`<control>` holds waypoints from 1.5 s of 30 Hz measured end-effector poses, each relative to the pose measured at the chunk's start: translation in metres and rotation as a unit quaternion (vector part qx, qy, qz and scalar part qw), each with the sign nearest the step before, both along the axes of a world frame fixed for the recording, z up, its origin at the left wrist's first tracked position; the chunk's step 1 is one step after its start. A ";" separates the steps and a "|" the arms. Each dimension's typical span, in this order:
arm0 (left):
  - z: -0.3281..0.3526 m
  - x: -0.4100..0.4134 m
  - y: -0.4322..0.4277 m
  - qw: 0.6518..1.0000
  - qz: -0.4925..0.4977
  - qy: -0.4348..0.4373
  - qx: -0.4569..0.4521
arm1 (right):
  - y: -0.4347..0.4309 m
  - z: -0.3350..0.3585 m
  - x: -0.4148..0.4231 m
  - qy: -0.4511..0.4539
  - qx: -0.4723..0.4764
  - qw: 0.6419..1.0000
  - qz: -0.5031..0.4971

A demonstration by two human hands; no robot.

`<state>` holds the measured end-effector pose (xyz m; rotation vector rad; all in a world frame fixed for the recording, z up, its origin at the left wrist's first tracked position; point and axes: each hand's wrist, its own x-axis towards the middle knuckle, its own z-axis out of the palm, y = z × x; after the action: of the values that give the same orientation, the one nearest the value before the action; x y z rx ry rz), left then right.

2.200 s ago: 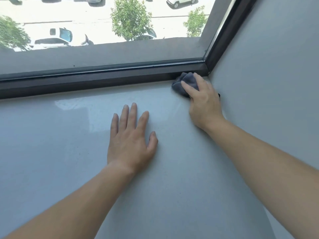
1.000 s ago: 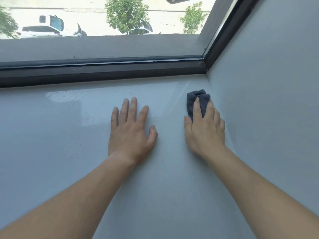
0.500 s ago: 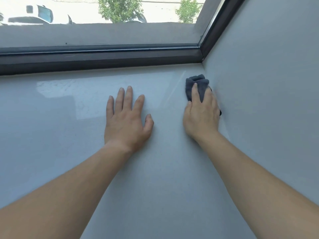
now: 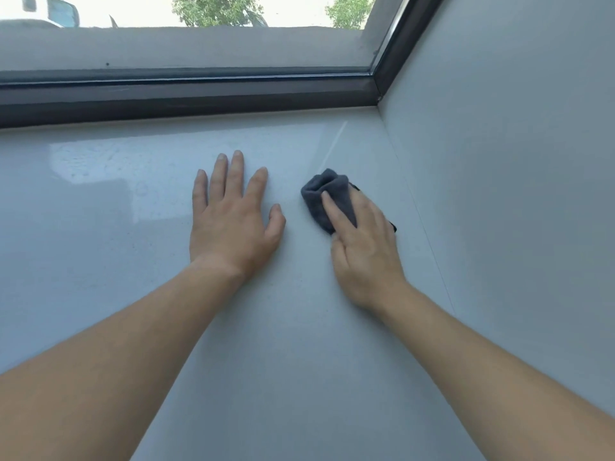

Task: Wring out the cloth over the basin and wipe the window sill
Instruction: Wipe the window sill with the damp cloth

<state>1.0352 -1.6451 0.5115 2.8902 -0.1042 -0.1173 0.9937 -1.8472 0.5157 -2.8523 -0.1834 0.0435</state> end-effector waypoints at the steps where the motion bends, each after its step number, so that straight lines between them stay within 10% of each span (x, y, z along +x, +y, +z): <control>1: 0.000 -0.001 0.001 1.000 0.000 0.000 0.001 | -0.010 0.000 -0.002 0.007 -0.008 1.000 0.009; 6: -0.002 -0.003 0.002 1.000 -0.004 0.001 -0.008 | -0.026 -0.004 0.026 0.005 -0.031 0.979 -0.201; 12: -0.004 -0.005 0.004 1.000 -0.005 0.002 -0.003 | -0.011 -0.002 -0.039 0.005 -0.027 0.999 -0.042; 18: -0.001 -0.002 0.009 1.000 -0.012 -0.005 -0.006 | -0.015 -0.003 -0.013 -0.001 -0.037 0.971 -0.237; 24: 0.012 -0.006 0.011 0.997 -0.025 -0.023 -0.064 | -0.020 0.005 -0.072 0.010 -0.020 0.999 -0.048; 30: 0.030 -0.082 -0.007 0.993 -0.066 -0.038 -0.091 | -0.025 -0.001 -0.042 -0.010 -0.019 0.979 -0.205; 35: 0.016 -0.146 -0.019 0.996 -0.072 0.024 -0.049 | -0.025 0.003 -0.103 0.015 -0.034 0.998 -0.056; 41: 0.005 -0.152 -0.020 0.997 -0.076 0.020 0.001 | -0.034 -0.004 -0.096 -0.003 -0.032 0.981 -0.193; 45: 0.002 -0.151 -0.024 0.997 -0.073 0.012 0.008 | -0.025 -0.007 -0.145 -0.010 -0.021 0.998 -0.062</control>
<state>0.8837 -1.6692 0.5140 2.8932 -0.3104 -0.1808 0.8490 -1.8720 0.5090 -2.8998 -0.0106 -0.0055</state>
